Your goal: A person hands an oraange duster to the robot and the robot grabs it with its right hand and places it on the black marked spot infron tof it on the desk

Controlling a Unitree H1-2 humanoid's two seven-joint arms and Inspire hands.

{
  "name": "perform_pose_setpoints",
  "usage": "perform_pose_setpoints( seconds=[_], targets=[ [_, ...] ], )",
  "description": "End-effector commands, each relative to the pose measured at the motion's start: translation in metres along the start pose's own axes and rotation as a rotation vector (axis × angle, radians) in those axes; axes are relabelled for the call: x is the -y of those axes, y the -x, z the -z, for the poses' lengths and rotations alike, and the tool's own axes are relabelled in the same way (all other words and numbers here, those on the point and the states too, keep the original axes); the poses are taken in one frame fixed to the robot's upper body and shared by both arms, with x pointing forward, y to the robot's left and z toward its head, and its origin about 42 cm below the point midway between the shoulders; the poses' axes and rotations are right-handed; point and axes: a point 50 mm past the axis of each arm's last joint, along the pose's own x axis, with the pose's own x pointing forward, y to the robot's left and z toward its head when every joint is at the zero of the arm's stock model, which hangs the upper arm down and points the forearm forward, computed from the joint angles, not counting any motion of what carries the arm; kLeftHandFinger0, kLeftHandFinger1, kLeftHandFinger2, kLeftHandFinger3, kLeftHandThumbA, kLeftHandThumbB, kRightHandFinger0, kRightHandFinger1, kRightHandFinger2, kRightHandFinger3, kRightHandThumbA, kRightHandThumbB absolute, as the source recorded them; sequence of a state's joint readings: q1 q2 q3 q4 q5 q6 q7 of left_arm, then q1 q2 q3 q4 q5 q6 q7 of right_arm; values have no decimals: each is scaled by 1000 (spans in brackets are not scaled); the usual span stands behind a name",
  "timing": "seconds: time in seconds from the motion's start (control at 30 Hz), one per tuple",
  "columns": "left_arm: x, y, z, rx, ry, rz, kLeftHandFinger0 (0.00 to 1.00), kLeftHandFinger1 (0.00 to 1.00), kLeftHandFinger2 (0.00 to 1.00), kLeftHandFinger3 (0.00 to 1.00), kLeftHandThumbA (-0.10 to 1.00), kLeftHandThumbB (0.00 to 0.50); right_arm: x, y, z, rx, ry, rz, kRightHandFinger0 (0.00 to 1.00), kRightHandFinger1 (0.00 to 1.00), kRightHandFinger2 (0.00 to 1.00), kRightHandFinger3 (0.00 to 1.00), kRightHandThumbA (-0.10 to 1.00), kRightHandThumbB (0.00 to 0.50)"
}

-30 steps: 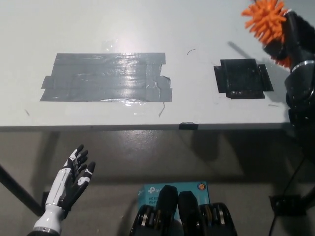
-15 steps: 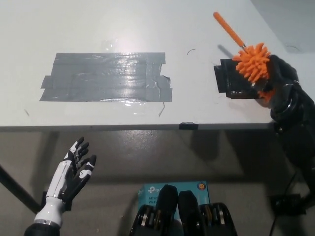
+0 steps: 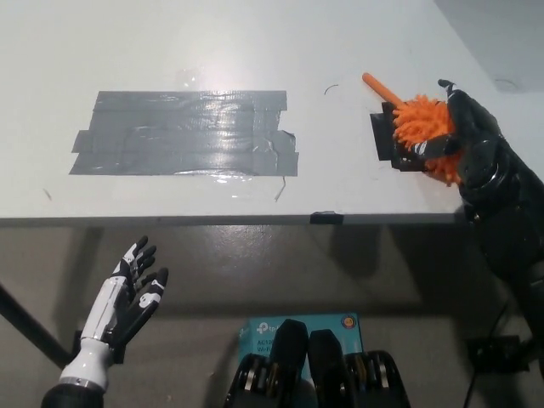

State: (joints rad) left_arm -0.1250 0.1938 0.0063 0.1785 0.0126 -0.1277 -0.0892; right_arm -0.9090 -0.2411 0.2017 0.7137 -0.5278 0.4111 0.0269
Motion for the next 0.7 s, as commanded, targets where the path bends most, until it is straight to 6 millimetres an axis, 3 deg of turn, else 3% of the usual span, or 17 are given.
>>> perform_pose_setpoints(
  seconds=[0.0,0.23,0.3,0.33,0.4,0.53,0.57,0.6,0.67],
  targets=[
    [-8,-9,-14,50,-16,7,934,1000,1000,1000,597,118,34,1,-31,107,-19,114,1000,1000,1000,1000,929,475],
    [-11,-12,-16,60,-5,9,936,1000,1000,1000,587,123,54,10,-33,162,-86,204,1000,1000,1000,1000,940,500],
    [-12,-14,-17,62,-9,8,938,1000,1000,1000,591,133,73,20,-40,209,-99,279,1000,1000,1000,1000,967,478],
    [-12,-15,-18,62,-11,7,939,1000,1000,1000,593,135,79,23,-42,224,-101,301,1000,1000,1000,1000,1000,496],
    [-13,-16,-18,62,-19,5,937,1000,1000,1000,614,141,103,43,-55,301,-98,404,1000,1000,1000,1000,1000,478],
    [-9,-24,-21,77,-19,8,937,1000,1000,1000,645,135,131,81,-70,419,-89,517,1000,1000,1000,1000,1000,461],
    [-8,-26,-22,80,-14,10,938,1000,1000,1000,648,134,134,92,-72,453,-96,534,1000,1000,1000,1000,996,439],
    [-4,-30,-24,82,0,15,949,1000,1000,1000,677,142,139,116,-70,538,-136,549,1000,1000,1000,1000,926,404],
    [2,-36,-27,88,9,26,955,1000,1000,1000,697,139,143,132,-65,585,-176,543,1000,1000,1000,1000,916,392]
  ],
)
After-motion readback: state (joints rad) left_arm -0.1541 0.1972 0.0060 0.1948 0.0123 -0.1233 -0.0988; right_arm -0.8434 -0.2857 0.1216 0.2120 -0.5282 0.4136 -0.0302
